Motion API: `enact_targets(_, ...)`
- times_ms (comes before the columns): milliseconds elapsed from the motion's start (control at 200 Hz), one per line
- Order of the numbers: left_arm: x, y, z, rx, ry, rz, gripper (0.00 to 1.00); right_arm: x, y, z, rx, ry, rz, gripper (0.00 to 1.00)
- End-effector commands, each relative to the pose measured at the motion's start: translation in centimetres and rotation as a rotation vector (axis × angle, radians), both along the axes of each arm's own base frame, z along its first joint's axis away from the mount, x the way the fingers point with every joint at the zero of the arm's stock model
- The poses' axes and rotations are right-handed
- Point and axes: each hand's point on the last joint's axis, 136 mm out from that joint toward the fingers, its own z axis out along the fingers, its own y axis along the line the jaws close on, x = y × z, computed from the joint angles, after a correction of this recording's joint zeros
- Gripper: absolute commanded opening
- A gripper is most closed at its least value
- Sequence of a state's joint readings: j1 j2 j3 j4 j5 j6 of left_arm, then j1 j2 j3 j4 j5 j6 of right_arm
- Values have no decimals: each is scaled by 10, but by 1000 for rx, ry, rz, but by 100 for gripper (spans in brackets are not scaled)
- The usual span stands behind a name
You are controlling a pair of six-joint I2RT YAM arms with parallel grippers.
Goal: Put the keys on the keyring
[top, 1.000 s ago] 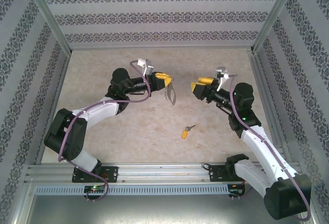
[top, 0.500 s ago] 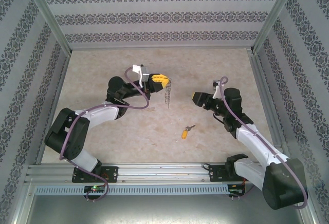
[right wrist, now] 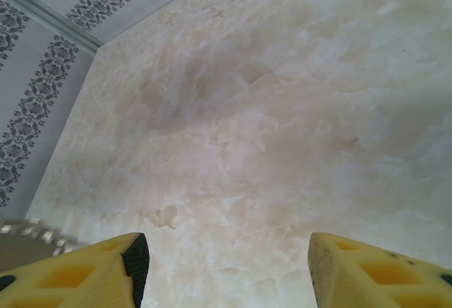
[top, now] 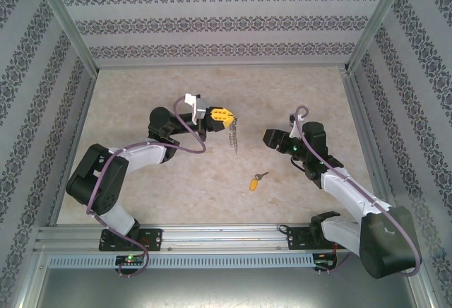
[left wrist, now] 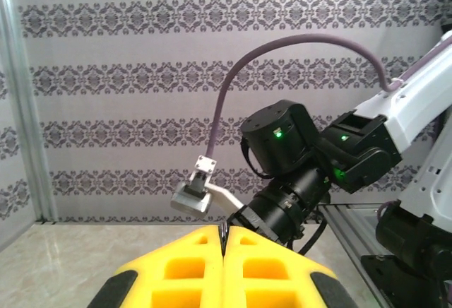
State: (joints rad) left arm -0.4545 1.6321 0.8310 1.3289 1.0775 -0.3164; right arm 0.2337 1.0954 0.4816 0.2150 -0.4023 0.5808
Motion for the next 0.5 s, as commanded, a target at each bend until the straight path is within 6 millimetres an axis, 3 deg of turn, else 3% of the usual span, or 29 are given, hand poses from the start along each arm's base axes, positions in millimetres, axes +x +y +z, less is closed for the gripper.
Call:
enact_targets(0,-19,-6,25,-33,-63,-104,0,8,1,7,-8,-34,-12,62)
enact_targets(495,-24,-15,74,-119,156,-184,0,12,6,12,-6,-53,0,62)
